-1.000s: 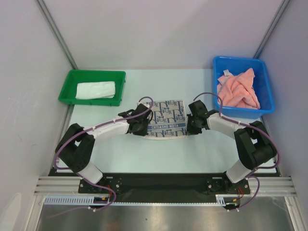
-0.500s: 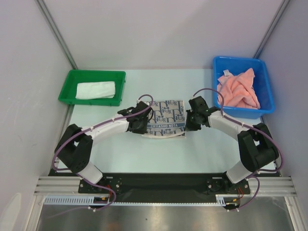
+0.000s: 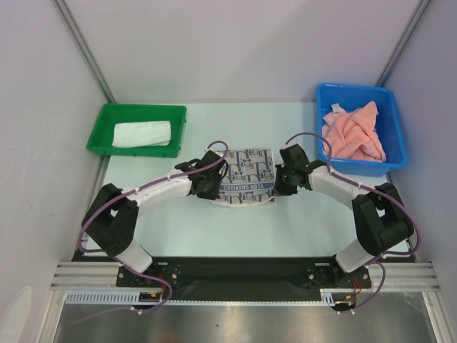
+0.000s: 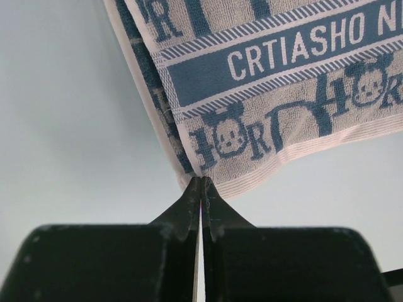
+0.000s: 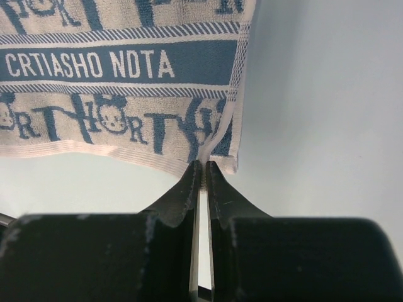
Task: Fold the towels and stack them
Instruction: Fold the towel
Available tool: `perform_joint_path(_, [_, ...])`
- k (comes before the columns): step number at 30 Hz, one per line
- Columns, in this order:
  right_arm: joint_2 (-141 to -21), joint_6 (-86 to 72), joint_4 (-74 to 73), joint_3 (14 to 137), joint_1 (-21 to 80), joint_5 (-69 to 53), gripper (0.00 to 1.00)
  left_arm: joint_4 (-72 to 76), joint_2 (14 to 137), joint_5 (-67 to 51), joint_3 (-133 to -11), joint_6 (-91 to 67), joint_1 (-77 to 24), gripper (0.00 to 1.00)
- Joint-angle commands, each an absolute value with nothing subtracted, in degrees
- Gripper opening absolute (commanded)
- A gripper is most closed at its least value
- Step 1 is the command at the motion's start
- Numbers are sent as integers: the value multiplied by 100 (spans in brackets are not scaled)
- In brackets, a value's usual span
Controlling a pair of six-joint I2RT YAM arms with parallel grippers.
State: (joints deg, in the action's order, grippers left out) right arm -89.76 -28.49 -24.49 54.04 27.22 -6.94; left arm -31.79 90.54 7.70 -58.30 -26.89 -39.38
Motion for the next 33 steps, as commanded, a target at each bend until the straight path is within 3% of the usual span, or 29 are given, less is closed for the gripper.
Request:
perform_joint_path(1, [-8806,-2883,-2259,5344,2769,-791,0,-3032,9114,607,-5924,-2619,-3973,0])
perform_joint_path(9, [-8807,-2839,-2197,5431,2760,-870,0,-3463,8913,870,-6406,-2733,-3973,0])
perform_joint_path(12, [-8754,-2865,-2162,5458,2751,-932,0,-3358,8746,477,-6399,-2821,-3850,0])
perform_joint_path(25, [-8771,-2874,-2066,5423,2751,-1002,0,-3639,9149,641,-6337,-2601,-3710,0])
perform_joint_path(30, [-8798,-2865,-2004,5397,2751,-1020,0,-2078,8878,-1729,-5732,-3163,-3138,0])
perform_joint_path(33, [-8833,-2848,-1969,5397,2751,-1037,0,-2564,8868,-1250,-6045,-3121,-3225,0])
